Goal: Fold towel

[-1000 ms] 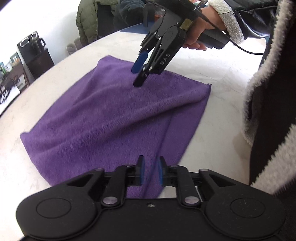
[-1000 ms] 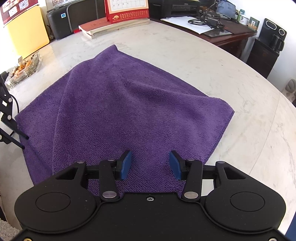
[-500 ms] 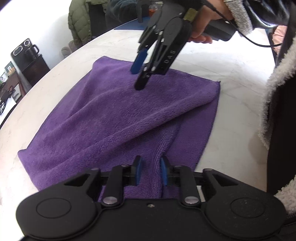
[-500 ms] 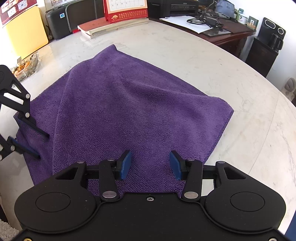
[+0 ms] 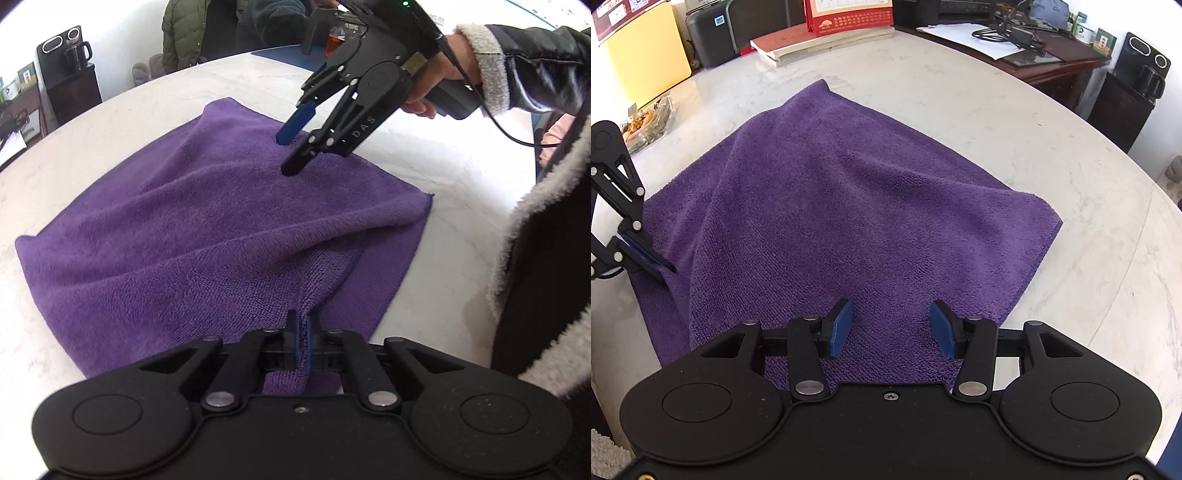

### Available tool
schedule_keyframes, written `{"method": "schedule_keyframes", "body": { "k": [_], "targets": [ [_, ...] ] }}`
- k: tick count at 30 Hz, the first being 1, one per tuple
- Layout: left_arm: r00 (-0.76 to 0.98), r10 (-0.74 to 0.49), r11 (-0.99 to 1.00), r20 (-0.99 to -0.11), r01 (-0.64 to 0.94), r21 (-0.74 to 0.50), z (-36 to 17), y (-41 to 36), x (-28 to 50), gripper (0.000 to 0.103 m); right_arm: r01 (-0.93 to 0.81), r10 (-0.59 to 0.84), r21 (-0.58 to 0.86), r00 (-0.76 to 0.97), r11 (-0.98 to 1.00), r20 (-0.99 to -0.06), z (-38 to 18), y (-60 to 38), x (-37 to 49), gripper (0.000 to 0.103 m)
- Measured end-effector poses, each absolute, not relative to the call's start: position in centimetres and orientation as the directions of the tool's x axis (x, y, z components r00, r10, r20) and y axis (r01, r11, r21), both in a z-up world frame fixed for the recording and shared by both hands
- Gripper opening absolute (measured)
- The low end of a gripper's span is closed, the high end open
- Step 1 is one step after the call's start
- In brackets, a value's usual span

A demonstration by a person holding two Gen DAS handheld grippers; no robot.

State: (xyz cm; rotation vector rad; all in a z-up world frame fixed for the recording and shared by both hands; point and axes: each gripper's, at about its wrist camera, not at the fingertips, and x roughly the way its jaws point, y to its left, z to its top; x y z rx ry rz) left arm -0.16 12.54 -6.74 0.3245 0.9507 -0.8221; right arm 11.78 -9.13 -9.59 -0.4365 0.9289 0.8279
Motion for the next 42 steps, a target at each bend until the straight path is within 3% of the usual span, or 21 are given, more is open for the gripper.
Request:
{"method": "schedule_keyframes", "body": {
  "k": [14,27,33,42],
  "targets": [
    [0.286,-0.42,0.604,-0.861,0.796,-0.03,-7.0,11.8,-2.9,0.005,-0.784,0.428,0.0,0.338,0.621,-0.838,-9.6,-9.2,12.0,0.053],
    [0.262,-0.436,0.66,-0.861,0.743,-0.108,-6.2,13.8,-5.5,0.011,-0.781,0.428,-0.005,0.348,0.625,-0.834,-9.6,-9.5,12.0,0.055],
    [0.379,-0.368,0.764,-0.849,0.643,-0.044,-5.7,15.9,-4.8,0.011,-0.781,0.428,-0.006,0.349,0.624,-0.834,-9.7,-9.6,12.1,0.055],
    [0.415,-0.261,0.694,-0.871,0.708,0.129,-6.8,15.3,-5.0,0.018,-0.779,0.423,-0.01,0.351,0.627,-0.835,-9.7,-9.4,11.9,0.055]
  ]
}}
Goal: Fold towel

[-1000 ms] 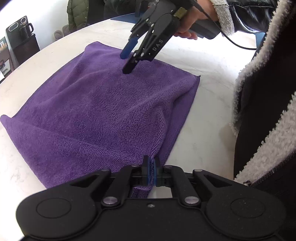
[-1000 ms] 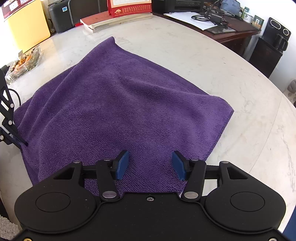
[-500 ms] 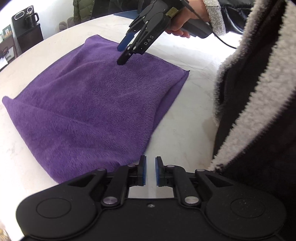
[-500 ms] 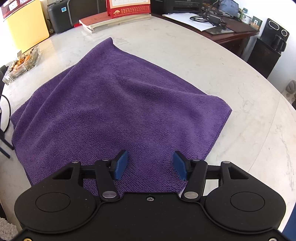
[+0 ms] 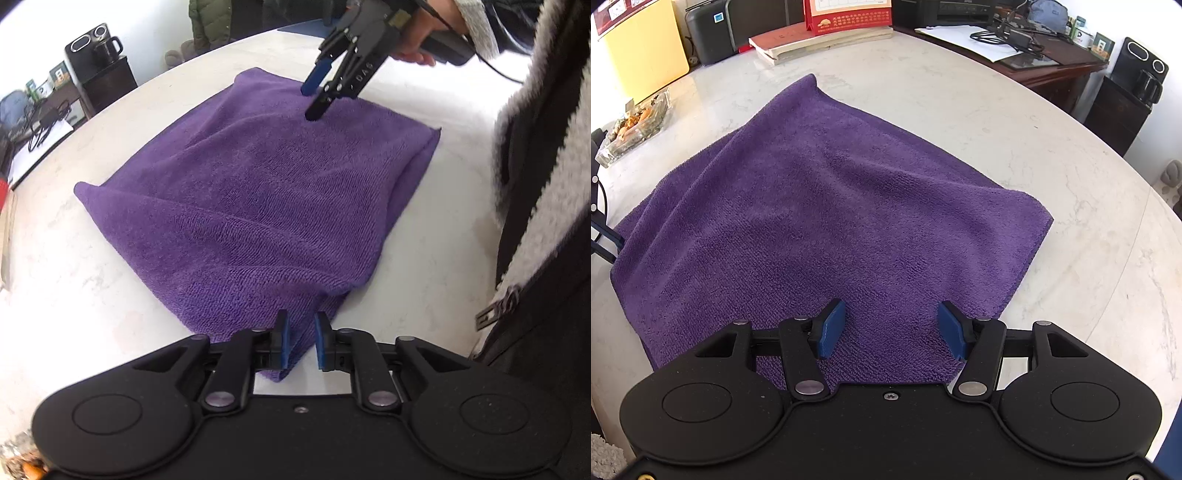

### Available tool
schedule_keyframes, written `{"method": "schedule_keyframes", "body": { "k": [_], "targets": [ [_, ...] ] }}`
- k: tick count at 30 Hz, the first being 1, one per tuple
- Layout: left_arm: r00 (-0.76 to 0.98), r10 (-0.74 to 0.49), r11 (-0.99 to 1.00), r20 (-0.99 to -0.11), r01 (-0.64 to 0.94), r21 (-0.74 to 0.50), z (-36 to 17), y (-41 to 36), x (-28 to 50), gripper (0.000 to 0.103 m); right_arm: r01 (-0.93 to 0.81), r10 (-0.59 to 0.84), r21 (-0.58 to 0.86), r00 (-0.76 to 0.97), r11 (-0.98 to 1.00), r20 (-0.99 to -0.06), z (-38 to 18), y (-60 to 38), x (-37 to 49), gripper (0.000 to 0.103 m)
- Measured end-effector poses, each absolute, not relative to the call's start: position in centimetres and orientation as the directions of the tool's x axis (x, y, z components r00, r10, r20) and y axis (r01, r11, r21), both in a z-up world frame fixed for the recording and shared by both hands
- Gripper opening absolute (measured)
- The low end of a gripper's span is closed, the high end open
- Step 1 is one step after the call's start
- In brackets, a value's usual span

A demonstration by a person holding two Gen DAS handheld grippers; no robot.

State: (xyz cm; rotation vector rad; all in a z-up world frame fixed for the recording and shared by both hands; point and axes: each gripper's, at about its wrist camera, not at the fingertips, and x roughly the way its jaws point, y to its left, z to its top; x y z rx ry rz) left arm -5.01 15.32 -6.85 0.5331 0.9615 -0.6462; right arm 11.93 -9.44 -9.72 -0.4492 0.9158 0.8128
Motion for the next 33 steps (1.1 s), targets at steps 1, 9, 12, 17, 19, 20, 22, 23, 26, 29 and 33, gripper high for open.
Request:
{"method": "schedule_keyframes", "body": {
  "k": [1,9,12,17,19,20,22,23,26,29,33],
  "targets": [
    [0.42,-0.257,0.69,-0.87,0.71,0.139,-7.1,15.4,-4.9,0.019,-0.778,0.423,-0.01,0.351,0.628,-0.836,-9.7,-9.4,11.9,0.055],
    [0.44,-0.258,0.736,-0.86,0.666,0.121,-7.3,16.7,-4.7,0.012,-0.775,0.419,-0.011,0.353,0.632,-0.836,-9.7,-9.3,11.9,0.056],
    [0.447,-0.239,0.754,-0.862,0.645,0.126,-7.2,17.1,-4.8,0.006,-0.775,0.418,-0.012,0.354,0.632,-0.837,-9.7,-9.3,11.9,0.056],
    [0.449,-0.227,0.81,-0.864,0.58,0.089,-7.0,18.8,-5.5,0.006,-0.776,0.418,-0.012,0.353,0.631,-0.837,-9.7,-9.3,11.9,0.056],
    [0.45,-0.223,0.825,-0.864,0.559,0.078,-6.9,19.3,-5.8,0.006,-0.776,0.418,-0.011,0.352,0.631,-0.837,-9.7,-9.3,12.0,0.056],
    [0.45,-0.221,0.833,-0.865,0.548,0.072,-6.8,19.6,-6.0,0.007,-0.776,0.419,-0.01,0.352,0.631,-0.837,-9.7,-9.3,11.9,0.056],
    [0.442,-0.219,0.844,-0.87,0.533,0.058,-6.7,20.1,-6.2,0.008,-0.776,0.419,-0.01,0.351,0.63,-0.837,-9.7,-9.4,11.9,0.056],
    [0.436,-0.215,0.846,-0.874,0.531,0.056,-6.7,20.2,-6.2,0.008,-0.776,0.419,-0.01,0.351,0.63,-0.837,-9.7,-9.4,11.9,0.056],
    [0.411,-0.189,0.846,-0.892,0.529,0.065,-6.6,20.7,-6.7,0.008,-0.775,0.42,-0.008,0.351,0.632,-0.837,-9.7,-9.4,12.0,0.057],
    [0.417,-0.166,0.85,-0.894,0.52,0.084,-6.3,21.0,-6.8,0.008,-0.773,0.42,-0.007,0.352,0.634,-0.836,-9.8,-9.5,12.0,0.058],
    [0.485,-0.23,0.869,-0.844,0.493,0.047,-4.6,20.6,-6.0,0.008,-0.773,0.418,-0.009,0.353,0.635,-0.837,-9.7,-9.5,11.9,0.058]
  ]
}}
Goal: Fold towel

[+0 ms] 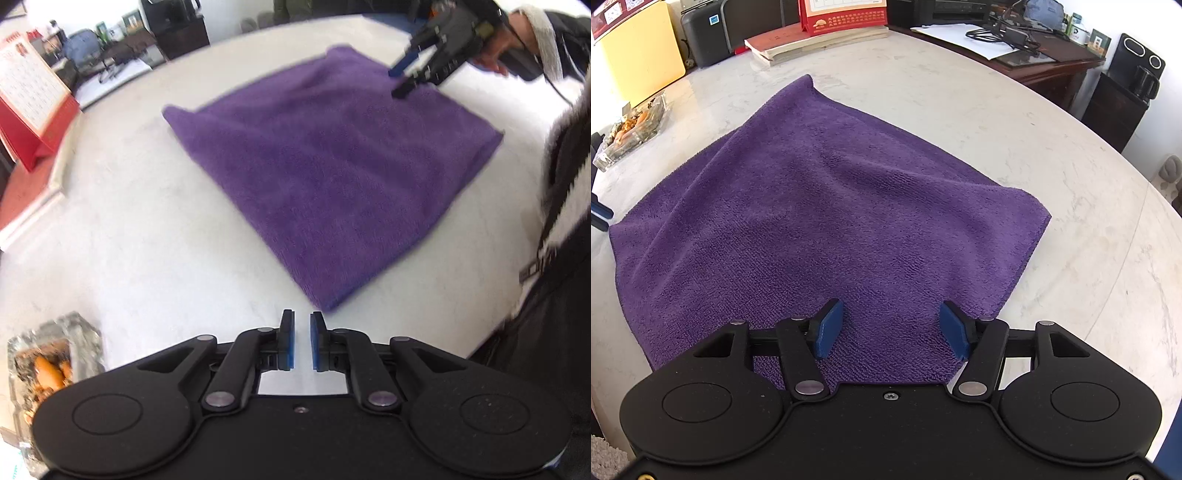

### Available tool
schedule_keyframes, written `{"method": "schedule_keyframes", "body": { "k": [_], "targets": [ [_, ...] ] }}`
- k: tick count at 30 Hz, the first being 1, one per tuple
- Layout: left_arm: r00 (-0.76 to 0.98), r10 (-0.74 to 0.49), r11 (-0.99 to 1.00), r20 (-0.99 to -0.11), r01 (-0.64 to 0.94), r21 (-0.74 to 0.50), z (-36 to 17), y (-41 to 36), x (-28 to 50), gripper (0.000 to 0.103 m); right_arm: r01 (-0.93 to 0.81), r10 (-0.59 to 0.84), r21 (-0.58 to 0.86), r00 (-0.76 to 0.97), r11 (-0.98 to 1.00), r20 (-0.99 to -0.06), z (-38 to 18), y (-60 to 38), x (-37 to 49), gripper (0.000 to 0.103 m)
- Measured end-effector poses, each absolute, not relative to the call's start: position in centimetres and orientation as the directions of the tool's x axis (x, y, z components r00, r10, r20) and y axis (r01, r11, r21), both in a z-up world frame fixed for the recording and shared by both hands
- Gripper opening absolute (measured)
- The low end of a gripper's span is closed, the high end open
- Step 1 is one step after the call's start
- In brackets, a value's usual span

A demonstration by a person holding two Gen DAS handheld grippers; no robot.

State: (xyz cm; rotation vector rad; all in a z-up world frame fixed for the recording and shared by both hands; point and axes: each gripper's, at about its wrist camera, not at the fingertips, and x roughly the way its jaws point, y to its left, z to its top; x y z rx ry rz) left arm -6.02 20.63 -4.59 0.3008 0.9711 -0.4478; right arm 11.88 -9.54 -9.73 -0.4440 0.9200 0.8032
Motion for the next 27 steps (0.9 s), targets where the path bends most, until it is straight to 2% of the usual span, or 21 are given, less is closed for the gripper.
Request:
{"method": "schedule_keyframes", "body": {
  "k": [5,13,16,22,27],
  "targets": [
    [0.525,-0.289,0.859,-0.801,0.512,0.026,-4.7,18.4,-4.5,0.009,-0.77,0.417,-0.01,0.356,0.638,-0.837,-9.7,-9.6,11.8,0.058],
    [0.591,-0.214,0.945,-0.778,0.328,-0.01,-6.4,18.0,1.5,0.009,-0.761,0.423,0.001,0.359,0.648,-0.832,-9.8,-9.8,11.8,0.059],
    [0.582,-0.157,0.963,-0.798,0.27,0.008,-7.3,18.2,3.3,0.01,-0.76,0.425,0.006,0.357,0.65,-0.832,-9.8,-9.9,11.9,0.06],
    [0.565,-0.142,0.967,-0.813,0.254,0.007,-7.0,19.1,3.5,0.018,-0.767,0.411,0.022,0.319,0.642,-0.854,-9.3,-9.9,12.8,0.06],
    [0.543,-0.137,0.967,-0.829,0.256,0.007,-6.8,19.5,3.5,0.019,-0.767,0.464,0.028,0.358,0.641,-0.81,-6.0,-9.2,15.6,0.06]
  ]
}}
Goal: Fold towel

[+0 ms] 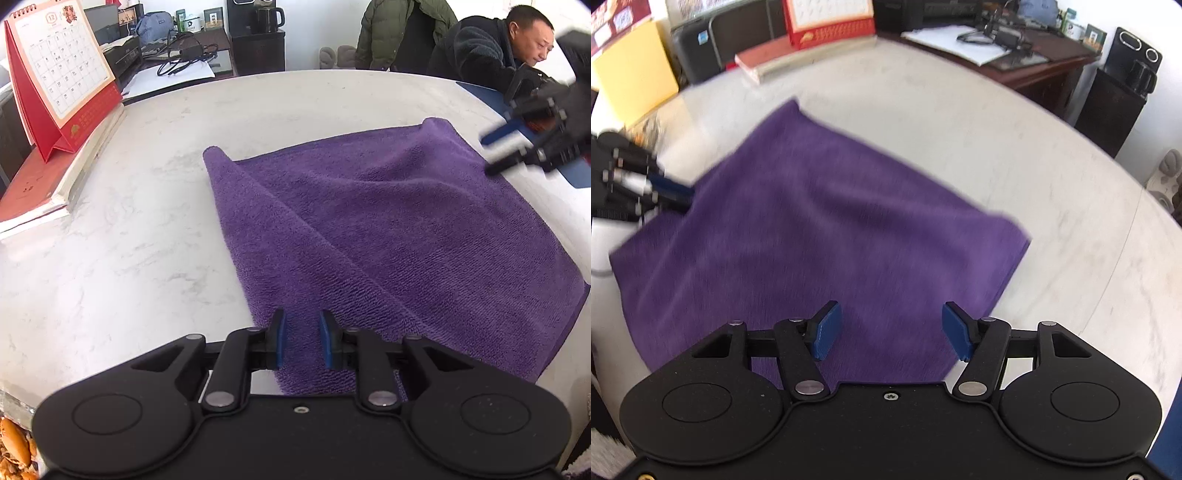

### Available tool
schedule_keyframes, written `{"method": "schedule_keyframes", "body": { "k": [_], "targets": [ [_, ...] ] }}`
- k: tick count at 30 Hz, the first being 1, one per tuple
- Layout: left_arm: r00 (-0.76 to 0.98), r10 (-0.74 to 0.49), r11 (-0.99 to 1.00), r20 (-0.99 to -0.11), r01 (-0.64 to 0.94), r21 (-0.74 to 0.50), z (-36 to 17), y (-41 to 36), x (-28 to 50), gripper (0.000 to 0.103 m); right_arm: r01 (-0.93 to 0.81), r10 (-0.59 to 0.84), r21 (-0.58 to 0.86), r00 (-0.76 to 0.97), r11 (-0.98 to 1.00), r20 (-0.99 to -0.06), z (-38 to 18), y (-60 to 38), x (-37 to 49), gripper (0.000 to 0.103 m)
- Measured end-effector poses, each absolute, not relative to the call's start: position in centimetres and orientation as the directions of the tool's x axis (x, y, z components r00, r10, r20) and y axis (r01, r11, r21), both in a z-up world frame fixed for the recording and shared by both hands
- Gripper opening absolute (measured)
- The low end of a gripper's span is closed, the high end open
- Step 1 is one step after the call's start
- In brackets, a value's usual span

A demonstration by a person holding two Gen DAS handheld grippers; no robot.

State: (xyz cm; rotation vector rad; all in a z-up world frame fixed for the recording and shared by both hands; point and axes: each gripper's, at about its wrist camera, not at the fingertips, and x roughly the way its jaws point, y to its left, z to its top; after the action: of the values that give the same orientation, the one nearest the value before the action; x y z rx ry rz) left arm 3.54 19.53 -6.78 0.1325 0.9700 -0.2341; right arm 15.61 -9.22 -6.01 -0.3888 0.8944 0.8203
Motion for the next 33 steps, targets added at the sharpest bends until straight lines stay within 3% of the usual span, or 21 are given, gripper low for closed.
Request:
{"method": "schedule_keyframes", "body": {
  "k": [4,5,11,19,28,30,31,32,33],
  "targets": [
    [0.534,-0.138,0.965,-0.834,0.263,0.008,-6.7,19.6,3.5,0.019,-0.833,0.556,0.02,0.352,0.554,-0.753,-3.8,-5.6,18.6,0.054],
    [0.533,-0.139,0.964,-0.835,0.265,0.009,-6.7,19.6,3.4,0.019,-0.855,0.57,0.014,0.333,0.518,-0.751,-3.8,-4.4,19.2,0.047],
    [0.534,-0.145,0.962,-0.833,0.272,0.007,-6.8,19.7,3.3,0.019,-0.961,0.602,-0.041,0.204,0.274,-0.772,-5.8,4.0,21.8,0.034],
    [0.521,-0.154,0.956,-0.84,0.294,0.008,-6.8,20.0,3.5,0.019,-0.997,0.589,-0.034,0.072,0.075,-0.805,-8.1,9.8,23.2,0.034],
    [0.517,-0.151,0.957,-0.843,0.291,0.007,-6.8,20.2,3.4,0.02,-1.0,0.561,-0.002,0.011,0.015,-0.828,-8.7,10.4,24.1,0.031],
    [0.518,-0.151,0.956,-0.842,0.292,0.008,-6.8,20.2,3.4,0.02,-1.0,0.554,0.005,-0.004,-0.001,-0.833,-8.6,10.4,24.1,0.025],
    [0.518,-0.152,0.956,-0.842,0.293,0.008,-6.8,20.2,3.4,0.02,-1.0,0.551,0.004,-0.008,-0.009,-0.834,-8.5,10.5,24.0,0.018],
    [0.519,-0.152,0.956,-0.841,0.293,0.008,-6.8,20.2,3.3,0.02,-1.0,0.548,0.0,-0.009,-0.016,-0.836,-8.5,10.5,23.9,0.005],
    [0.519,-0.152,0.956,-0.841,0.293,0.008,-6.8,20.2,3.3,0.02,-1.0,0.547,-0.009,-0.004,-0.022,-0.837,-8.4,10.5,23.7,0.005]
  ]
}}
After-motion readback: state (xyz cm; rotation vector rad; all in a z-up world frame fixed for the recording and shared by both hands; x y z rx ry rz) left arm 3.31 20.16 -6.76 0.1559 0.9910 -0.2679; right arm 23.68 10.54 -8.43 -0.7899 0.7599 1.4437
